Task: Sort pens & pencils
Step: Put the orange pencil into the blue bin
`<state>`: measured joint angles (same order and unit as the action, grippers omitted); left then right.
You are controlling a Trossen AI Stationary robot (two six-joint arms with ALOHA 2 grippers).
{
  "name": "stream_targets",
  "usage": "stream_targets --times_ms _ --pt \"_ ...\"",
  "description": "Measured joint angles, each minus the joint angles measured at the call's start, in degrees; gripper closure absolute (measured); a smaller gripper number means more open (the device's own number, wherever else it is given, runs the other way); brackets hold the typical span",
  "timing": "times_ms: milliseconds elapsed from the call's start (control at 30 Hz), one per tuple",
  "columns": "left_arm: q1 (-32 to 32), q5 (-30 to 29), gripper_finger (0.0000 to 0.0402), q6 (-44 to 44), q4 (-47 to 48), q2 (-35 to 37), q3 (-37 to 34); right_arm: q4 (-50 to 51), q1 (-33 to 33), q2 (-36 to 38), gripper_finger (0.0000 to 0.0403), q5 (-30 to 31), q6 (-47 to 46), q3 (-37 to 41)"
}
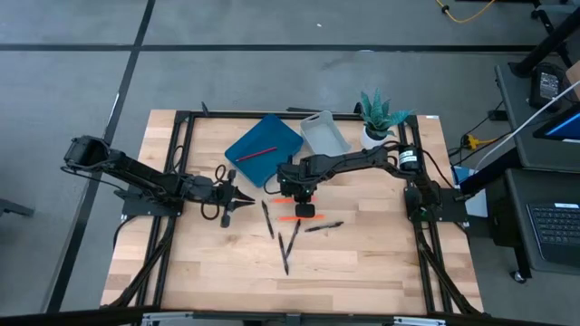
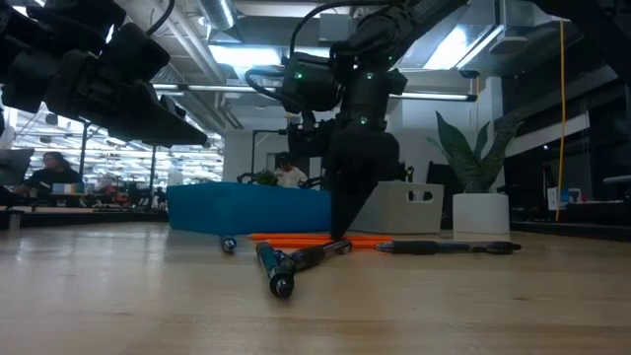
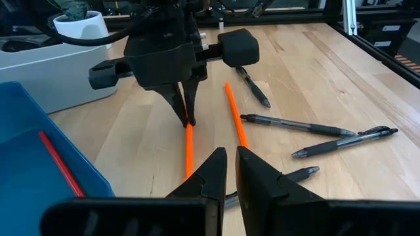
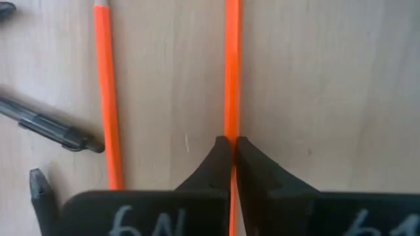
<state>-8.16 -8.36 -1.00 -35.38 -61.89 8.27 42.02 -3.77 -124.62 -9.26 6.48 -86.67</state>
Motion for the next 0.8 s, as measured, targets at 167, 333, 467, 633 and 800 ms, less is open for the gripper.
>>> stream_targets --times_ms 167,333,467,633,800 --pt "0.0 0.0 0.0374 0.0 0.0 0.0 0.0 0.2 0.0 0.0 0.0396 -0.5 0.0 0.0" --pt "0.0 0.0 0.0374 0.0 0.0 0.0 0.0 0.2 0.1 0.0 0.0397 -0.7 0.0 0.0" --pt "0.0 0.0 0.0374 0.0 0.0 0.0 0.0 0.2 0.1 0.0 0.0397 -0.6 0.0 0.0" --pt "0.0 0.0 0.0374 0.0 0.0 0.0 0.0 0.1 0.1 0.0 0.0397 -0.6 0.0 0.0" --pt "0.0 0.0 0.0374 0.0 0.0 0.0 0.0 -0.2 0.0 0.0 0.0391 -4.4 -0.3 0.1"
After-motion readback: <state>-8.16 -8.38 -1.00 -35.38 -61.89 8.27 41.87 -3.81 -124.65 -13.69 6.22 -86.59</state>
